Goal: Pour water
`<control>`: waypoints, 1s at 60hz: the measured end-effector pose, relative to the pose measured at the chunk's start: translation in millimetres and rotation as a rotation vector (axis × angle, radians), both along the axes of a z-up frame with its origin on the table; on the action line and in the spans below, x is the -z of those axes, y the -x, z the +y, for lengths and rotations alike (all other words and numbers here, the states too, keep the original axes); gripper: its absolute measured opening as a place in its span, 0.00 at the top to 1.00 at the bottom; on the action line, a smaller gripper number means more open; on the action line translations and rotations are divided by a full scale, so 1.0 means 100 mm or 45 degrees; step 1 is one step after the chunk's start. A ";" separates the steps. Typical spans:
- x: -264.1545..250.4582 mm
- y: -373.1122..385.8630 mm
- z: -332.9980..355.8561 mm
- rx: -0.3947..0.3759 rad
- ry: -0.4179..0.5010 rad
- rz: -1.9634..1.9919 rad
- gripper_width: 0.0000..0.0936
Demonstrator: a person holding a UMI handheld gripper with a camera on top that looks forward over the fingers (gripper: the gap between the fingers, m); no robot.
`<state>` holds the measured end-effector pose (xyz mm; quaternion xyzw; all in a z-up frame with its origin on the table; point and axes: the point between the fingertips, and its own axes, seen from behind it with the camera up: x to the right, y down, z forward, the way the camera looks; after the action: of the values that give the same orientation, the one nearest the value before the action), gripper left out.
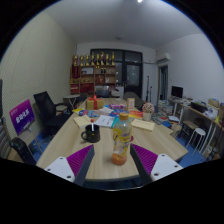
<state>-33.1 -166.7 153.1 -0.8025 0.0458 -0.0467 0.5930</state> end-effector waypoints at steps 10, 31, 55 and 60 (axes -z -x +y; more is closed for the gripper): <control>0.59 -0.41 0.91 -0.022 -0.009 -0.006 0.13; 0.88 -0.54 1.50 -0.056 -0.171 0.064 0.58; -0.25 -1.25 2.12 -0.110 0.102 -0.702 0.67; -0.56 -1.21 2.35 -0.155 0.152 -1.188 0.67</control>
<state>88.0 68.6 208.7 -0.7298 -0.2753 -0.3699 0.5048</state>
